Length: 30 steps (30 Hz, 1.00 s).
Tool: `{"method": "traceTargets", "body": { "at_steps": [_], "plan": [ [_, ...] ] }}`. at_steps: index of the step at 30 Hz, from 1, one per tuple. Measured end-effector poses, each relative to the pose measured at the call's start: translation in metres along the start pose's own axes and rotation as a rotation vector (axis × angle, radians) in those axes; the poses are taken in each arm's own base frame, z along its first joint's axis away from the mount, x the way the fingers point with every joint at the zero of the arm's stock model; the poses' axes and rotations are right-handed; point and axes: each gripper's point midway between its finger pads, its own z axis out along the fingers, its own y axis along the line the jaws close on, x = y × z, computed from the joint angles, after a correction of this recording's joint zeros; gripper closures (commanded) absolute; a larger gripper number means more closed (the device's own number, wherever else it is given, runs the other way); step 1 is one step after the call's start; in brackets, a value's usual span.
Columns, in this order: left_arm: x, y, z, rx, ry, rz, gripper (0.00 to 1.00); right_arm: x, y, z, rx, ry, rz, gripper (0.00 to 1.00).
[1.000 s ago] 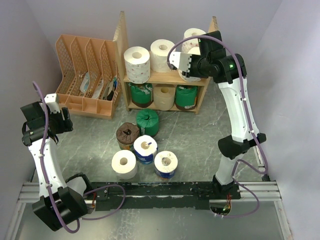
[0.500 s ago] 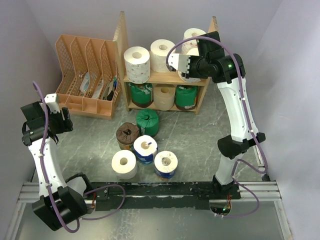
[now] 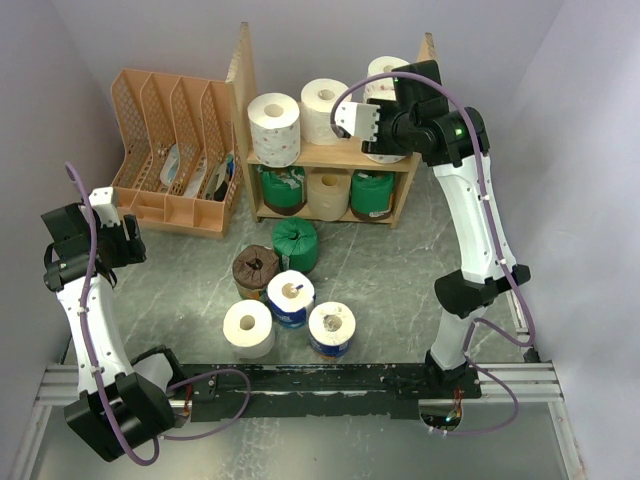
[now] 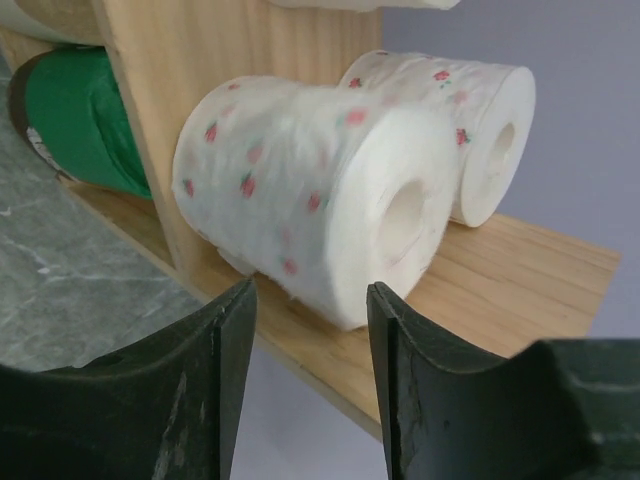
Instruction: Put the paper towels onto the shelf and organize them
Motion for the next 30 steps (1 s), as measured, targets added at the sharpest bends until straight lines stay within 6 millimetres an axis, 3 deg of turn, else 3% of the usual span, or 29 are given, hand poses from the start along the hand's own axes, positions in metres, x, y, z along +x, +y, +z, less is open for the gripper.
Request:
{"method": "traceTargets", "body": {
  "at_steps": [9, 11, 14, 16, 17, 21, 22, 24, 26, 30],
  "plan": [
    [0.000, 0.000, 0.001, 0.001, 0.003, -0.001, 0.23, -0.004, -0.009, 0.000, 0.040, -0.010, -0.002, 0.45],
    [0.000, 0.000, 0.001, 0.001, 0.003, -0.001, 0.23, -0.007, -0.013, -0.001, 0.058, -0.016, -0.002, 0.36],
    [0.001, 0.000, 0.001, 0.001, 0.003, -0.001, 0.19, -0.020, -0.018, -0.009, 0.109, -0.039, 0.000, 0.02],
    [0.000, 0.000, 0.001, 0.000, 0.003, -0.001, 0.18, -0.040, -0.014, -0.018, 0.138, -0.080, 0.001, 0.00],
    [0.000, 0.000, 0.001, 0.000, 0.003, -0.001, 0.18, -0.052, -0.010, -0.024, 0.151, -0.106, -0.009, 0.00],
    [0.000, 0.000, 0.001, -0.001, 0.003, -0.001, 0.18, -0.134, 0.029, -0.069, 0.128, -0.353, -0.027, 0.00],
    [0.000, 0.000, 0.001, -0.001, 0.003, -0.001, 0.18, -0.144, 0.031, -0.079, 0.124, -0.400, -0.016, 0.00],
    [0.000, 0.000, 0.001, -0.002, 0.003, -0.002, 0.19, -0.151, 0.033, -0.095, 0.117, -0.465, 0.036, 0.00],
    [0.001, 0.001, 0.001, -0.005, 0.004, -0.002, 0.19, -0.147, 0.044, -0.095, 0.080, -0.473, 0.067, 0.00],
    [0.001, 0.003, 0.001, -0.014, 0.009, -0.003, 0.18, -0.139, 0.097, -0.063, -0.080, -0.416, 0.084, 0.00]
  ]
}}
